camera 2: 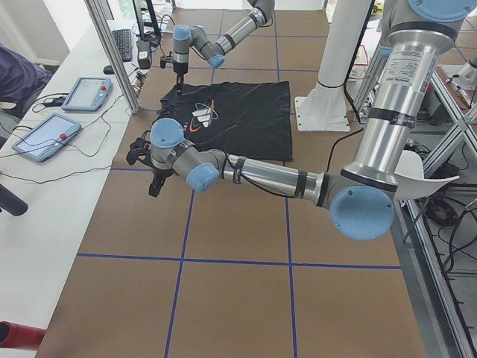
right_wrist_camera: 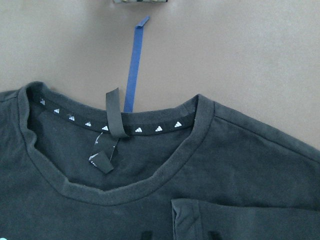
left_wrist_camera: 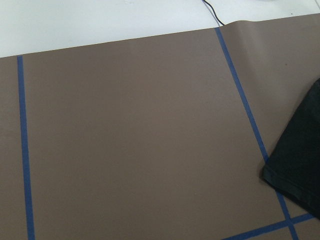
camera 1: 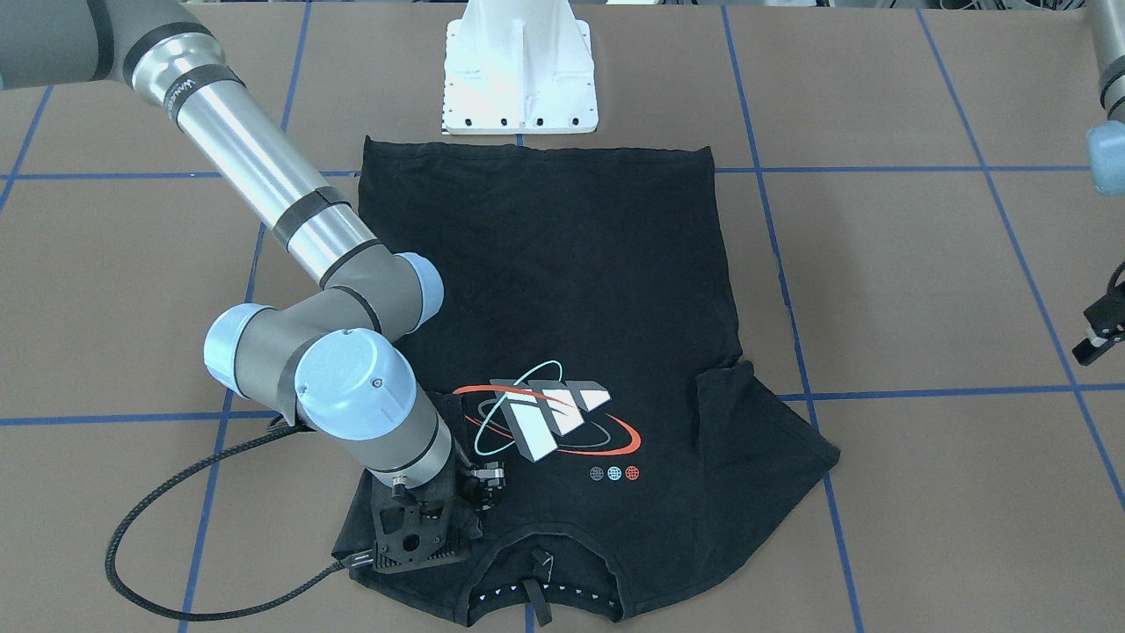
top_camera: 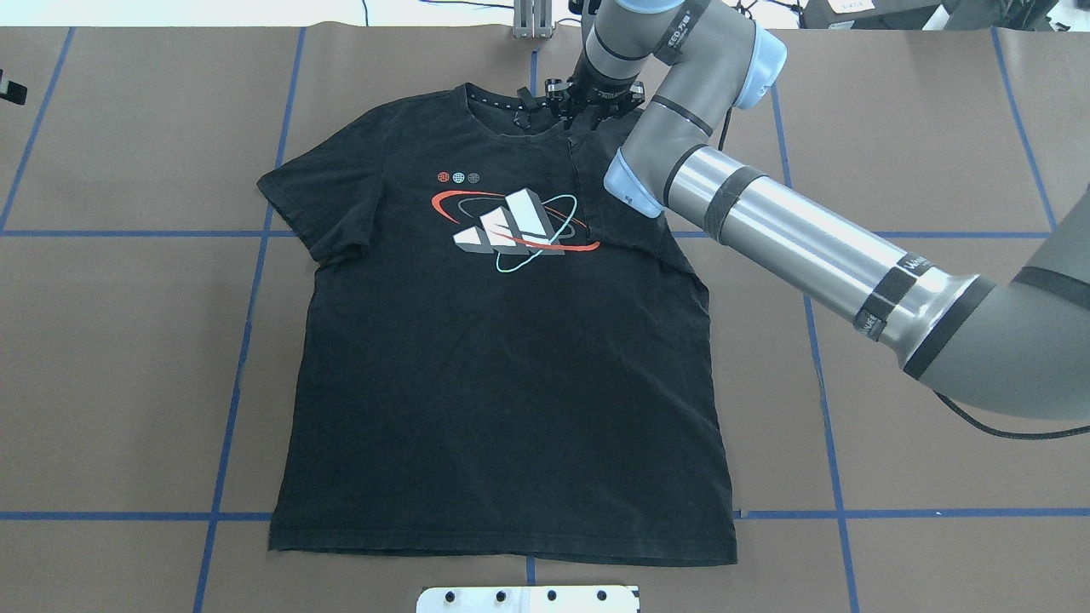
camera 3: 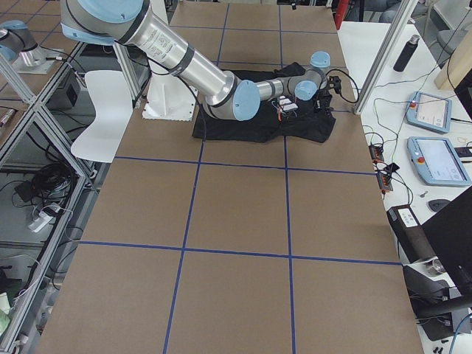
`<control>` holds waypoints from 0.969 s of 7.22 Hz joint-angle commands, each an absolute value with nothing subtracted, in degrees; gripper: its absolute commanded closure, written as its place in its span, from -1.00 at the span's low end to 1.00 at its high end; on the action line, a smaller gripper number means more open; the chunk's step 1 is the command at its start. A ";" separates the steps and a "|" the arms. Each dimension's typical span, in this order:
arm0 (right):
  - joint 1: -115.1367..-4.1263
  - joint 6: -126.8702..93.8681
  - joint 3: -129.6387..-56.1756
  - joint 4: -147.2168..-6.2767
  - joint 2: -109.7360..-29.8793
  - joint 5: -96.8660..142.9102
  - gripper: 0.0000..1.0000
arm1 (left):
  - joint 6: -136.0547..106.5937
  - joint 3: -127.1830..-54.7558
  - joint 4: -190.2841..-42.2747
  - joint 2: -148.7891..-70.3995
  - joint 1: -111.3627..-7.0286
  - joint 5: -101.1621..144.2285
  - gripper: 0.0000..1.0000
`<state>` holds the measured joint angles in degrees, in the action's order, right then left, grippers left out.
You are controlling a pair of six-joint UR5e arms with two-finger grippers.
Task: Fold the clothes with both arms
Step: 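Fold the grasped sleeve inward toward the collar with the right gripper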
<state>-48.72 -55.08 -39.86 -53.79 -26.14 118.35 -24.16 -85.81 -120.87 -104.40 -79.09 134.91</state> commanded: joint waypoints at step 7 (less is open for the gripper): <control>-60.03 -55.46 -67.17 -59.65 -46.97 132.29 -1.00 | -56.23 -73.42 -146.41 -112.03 -62.24 125.25 -1.00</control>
